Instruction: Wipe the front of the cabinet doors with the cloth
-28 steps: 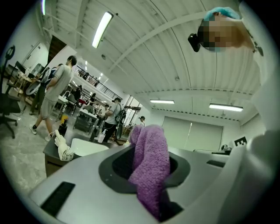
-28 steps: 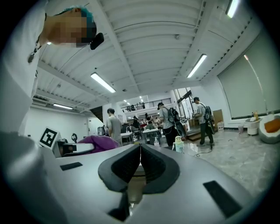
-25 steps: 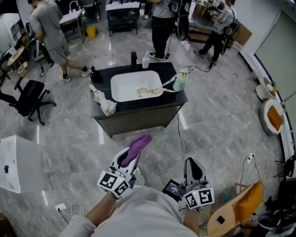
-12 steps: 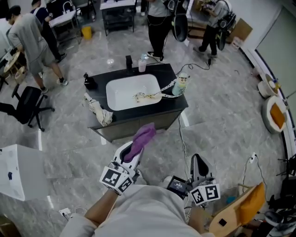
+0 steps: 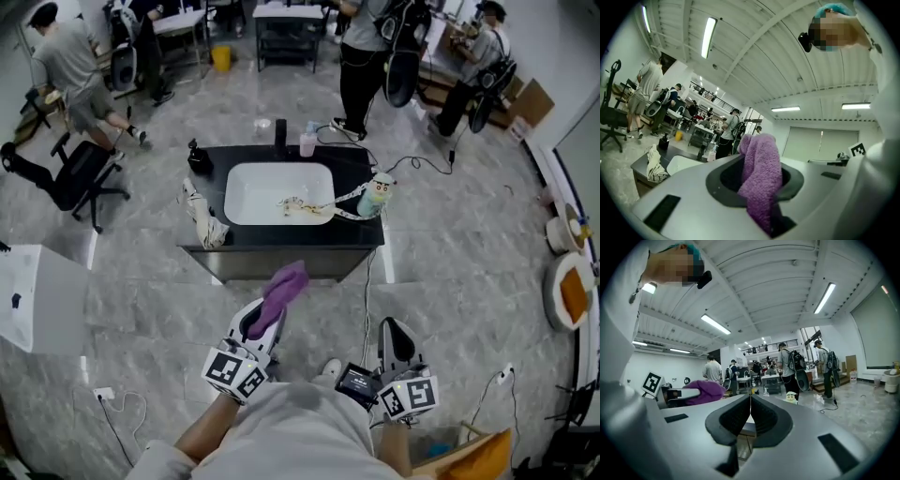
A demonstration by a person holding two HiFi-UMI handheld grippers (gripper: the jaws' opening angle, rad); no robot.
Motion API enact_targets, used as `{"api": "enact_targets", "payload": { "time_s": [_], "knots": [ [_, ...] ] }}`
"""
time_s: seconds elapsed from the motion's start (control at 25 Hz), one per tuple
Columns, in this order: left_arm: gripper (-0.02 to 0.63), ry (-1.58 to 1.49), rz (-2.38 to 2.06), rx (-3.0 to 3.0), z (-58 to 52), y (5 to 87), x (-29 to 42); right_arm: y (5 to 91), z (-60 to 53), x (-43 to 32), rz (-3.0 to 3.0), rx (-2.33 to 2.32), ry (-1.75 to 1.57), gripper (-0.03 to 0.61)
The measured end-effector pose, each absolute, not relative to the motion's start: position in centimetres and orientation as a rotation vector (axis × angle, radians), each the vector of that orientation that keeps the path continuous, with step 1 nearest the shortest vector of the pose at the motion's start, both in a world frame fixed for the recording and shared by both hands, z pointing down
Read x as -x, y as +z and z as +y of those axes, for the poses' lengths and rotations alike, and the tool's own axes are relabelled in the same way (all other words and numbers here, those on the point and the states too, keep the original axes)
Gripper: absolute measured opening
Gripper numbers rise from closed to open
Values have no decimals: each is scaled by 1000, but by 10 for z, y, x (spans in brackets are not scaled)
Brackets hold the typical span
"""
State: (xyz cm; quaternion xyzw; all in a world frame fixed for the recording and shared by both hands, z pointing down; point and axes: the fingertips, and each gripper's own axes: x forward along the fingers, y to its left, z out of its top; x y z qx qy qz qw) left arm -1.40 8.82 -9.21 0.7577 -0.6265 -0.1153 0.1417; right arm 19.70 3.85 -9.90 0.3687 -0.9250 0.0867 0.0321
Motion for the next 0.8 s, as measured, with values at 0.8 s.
{"api": "enact_targets", "payload": {
  "time_s": [0.8],
  "knots": [
    [87, -120, -1845, -2073, -3, 26, -95, 42, -65, -242, -2838, -713, 369, 26]
  ]
}}
